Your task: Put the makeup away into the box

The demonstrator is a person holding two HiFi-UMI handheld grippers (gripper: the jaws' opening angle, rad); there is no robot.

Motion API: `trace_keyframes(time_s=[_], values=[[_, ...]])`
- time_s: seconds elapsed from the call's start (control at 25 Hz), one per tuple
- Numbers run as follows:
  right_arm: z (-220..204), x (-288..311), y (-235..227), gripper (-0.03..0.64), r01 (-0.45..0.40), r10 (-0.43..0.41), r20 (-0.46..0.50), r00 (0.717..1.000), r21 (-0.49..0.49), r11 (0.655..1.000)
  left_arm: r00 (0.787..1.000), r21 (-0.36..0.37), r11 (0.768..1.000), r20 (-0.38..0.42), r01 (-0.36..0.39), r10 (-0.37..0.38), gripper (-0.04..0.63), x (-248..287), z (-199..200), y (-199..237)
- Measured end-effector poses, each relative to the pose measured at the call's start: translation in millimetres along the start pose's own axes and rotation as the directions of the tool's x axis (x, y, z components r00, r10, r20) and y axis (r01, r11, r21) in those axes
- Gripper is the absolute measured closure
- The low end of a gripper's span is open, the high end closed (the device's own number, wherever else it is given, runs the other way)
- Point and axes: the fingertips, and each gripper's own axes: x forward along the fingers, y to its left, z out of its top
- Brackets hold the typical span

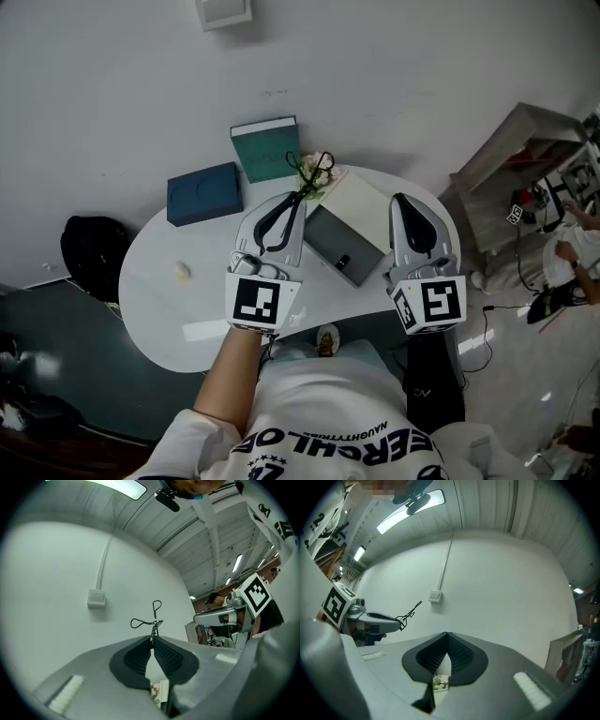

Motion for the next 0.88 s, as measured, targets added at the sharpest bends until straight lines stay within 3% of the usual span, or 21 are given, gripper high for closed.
trace_keyframes(time_s=[0.28, 0.48, 0.72, 0.88], values=[[-8.3, -3.8, -17.9, 0.588, 0.006, -0.006, -0.007, 1.000, -0.011, 1.000, 0.999, 0.004, 1.000, -0.037, 0.010, -0.010, 0.569, 14.6, -14.0, -17.7], [-9.2, -2.6, -27.0, 0.588, 0.007, -0.007, -0.007, 1.000, -0.009, 1.000, 0.986, -0.034, 0.999, -0.159, 0.033, -0.038, 0.569, 30.0, -65.6, -28.5], [-16.9, -3.4, -33.7, 0.588, 0.006, -0.006, -0.021, 1.000, -0.008, 1.000, 0.923, -0.160, 0.985, -0.364, 0.068, -0.123, 0.569, 42.8, -163.9, -54.5], [-21.5, -6.0, -42.6, 0.588, 0.019, -0.019, -0.031, 0.999, -0.010, 1.000, 0.848, -0.195, 0.979, -0.507, 0.059, -0.152, 0.569, 39.6, -233.4, -64.9]])
